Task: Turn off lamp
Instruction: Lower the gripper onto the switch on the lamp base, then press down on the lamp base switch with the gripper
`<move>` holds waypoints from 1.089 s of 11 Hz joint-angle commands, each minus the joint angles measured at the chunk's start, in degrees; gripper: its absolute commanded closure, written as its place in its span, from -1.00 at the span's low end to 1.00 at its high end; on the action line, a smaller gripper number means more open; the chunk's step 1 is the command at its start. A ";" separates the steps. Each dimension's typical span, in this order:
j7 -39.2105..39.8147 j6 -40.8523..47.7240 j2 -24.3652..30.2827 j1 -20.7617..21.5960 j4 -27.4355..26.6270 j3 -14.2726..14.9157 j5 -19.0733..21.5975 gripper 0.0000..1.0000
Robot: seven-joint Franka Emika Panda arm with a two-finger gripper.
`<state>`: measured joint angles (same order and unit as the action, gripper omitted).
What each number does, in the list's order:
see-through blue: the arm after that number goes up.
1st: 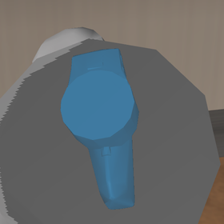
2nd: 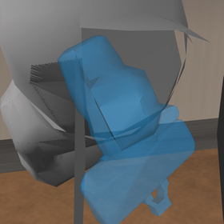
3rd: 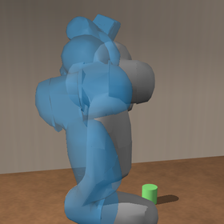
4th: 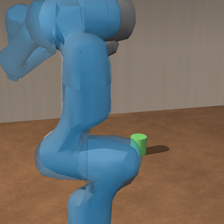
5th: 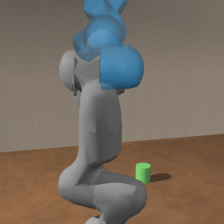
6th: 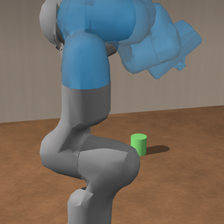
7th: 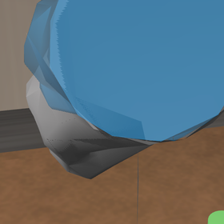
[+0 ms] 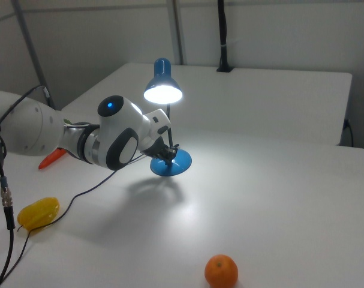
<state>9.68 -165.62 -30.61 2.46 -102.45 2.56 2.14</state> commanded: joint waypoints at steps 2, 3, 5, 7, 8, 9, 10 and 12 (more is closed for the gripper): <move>0.43 -1.37 -0.77 0.62 0.58 0.34 0.76 1.00; 0.43 -1.37 -0.68 0.62 0.32 0.34 0.50 1.00; 0.43 -1.37 -0.68 0.62 0.14 0.25 0.41 1.00; 0.43 -1.28 -0.68 0.62 -0.38 0.16 0.40 1.00; 0.43 -1.28 -0.68 0.62 -0.47 0.16 0.40 1.00; 0.51 -1.28 -0.68 0.62 -0.82 0.08 0.32 1.00; 0.52 -1.28 -0.68 0.62 -1.00 0.08 0.32 1.00; 0.95 -1.02 -0.68 0.62 -1.35 0.08 0.23 1.00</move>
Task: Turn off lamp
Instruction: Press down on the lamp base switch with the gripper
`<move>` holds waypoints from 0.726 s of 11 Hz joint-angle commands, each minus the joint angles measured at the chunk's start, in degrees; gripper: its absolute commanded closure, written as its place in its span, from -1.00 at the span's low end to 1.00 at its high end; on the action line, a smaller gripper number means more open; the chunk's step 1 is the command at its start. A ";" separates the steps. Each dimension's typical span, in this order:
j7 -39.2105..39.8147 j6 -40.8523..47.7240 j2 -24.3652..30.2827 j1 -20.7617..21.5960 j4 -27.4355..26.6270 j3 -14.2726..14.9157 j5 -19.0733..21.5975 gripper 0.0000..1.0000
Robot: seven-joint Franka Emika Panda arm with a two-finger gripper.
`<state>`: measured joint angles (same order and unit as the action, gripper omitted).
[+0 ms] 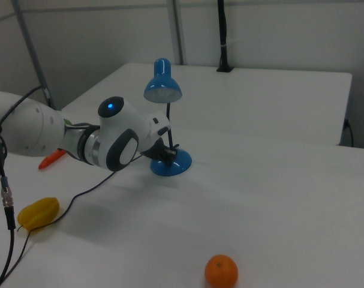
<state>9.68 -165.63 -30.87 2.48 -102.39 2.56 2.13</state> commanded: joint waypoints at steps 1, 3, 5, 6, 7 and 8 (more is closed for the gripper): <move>0.95 -0.92 -0.42 0.60 -1.41 0.07 0.24 1.00; 1.21 -0.57 -0.25 0.60 -2.28 0.07 0.24 1.00; 1.74 -0.13 0.80 0.51 -3.43 0.07 0.24 1.00; 2.00 1.96 1.77 0.51 -3.70 0.07 0.24 1.00; 2.09 5.55 2.91 0.34 -3.61 0.07 0.24 1.00; 2.53 9.67 4.83 0.25 -3.61 0.07 0.24 1.00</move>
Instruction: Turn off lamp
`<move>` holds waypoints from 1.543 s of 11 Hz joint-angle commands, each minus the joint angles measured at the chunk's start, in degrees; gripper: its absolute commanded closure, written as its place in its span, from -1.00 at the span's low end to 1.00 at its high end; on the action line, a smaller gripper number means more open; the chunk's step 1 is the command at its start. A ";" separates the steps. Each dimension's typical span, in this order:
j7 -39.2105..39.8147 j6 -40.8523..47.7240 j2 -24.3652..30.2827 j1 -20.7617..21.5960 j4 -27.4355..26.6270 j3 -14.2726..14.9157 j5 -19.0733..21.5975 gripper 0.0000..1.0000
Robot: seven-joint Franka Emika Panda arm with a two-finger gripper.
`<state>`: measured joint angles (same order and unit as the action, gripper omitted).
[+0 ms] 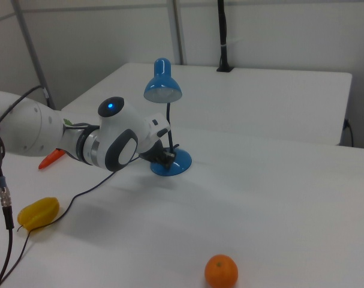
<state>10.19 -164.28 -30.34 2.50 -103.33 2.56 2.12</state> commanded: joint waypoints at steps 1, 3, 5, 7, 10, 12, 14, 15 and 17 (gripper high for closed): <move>3.16 13.32 6.16 0.22 -2.50 0.08 0.25 1.00; 5.53 24.91 10.02 0.22 -2.14 0.17 0.16 1.00; 6.16 34.42 14.41 0.48 -2.14 0.17 -0.36 1.00; 6.08 44.08 19.33 0.48 -1.97 0.34 -0.89 0.80; 4.76 55.70 26.81 0.48 -1.97 0.43 -0.63 -0.99; 4.32 60.19 29.28 0.48 -0.31 1.74 -0.63 -1.00; 4.23 68.35 31.65 0.92 3.20 4.81 -0.02 -1.00; 4.23 71.17 33.40 1.01 4.26 5.96 0.25 -1.00; -4.59 74.44 34.39 1.01 8.20 5.97 0.86 -1.00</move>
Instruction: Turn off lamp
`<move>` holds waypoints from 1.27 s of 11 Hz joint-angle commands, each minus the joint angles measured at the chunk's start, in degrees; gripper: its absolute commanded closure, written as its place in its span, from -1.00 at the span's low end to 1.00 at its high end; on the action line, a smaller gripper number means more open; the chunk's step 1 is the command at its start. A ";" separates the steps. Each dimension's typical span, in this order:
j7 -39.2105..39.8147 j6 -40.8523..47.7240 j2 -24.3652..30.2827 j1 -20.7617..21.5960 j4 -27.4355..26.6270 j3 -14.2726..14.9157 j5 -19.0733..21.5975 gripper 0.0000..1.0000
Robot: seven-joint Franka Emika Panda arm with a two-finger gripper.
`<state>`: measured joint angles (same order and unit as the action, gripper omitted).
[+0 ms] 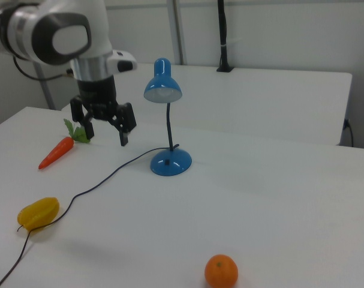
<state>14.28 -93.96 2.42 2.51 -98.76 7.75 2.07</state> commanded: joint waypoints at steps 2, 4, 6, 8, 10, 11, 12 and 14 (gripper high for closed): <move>-15.05 6.41 1.71 1.01 7.34 -0.02 1.44 -1.00; -15.25 7.57 1.45 1.88 9.11 -2.21 1.88 -1.00; -18.91 7.04 1.45 1.88 9.02 -5.98 1.79 -1.00; -22.19 4.59 0.57 1.97 8.67 -8.01 1.88 -1.00; -21.14 1.78 -0.04 1.97 8.06 -9.42 1.18 -1.00; -19.83 -0.50 0.04 2.06 7.01 -9.42 1.09 -1.00; -17.21 -1.74 0.04 2.06 6.39 -9.42 0.92 -1.00; -10.71 -3.24 -0.05 2.06 5.60 -8.46 0.91 -1.00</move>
<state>-2.83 -94.53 1.78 4.23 -91.17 -1.69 3.34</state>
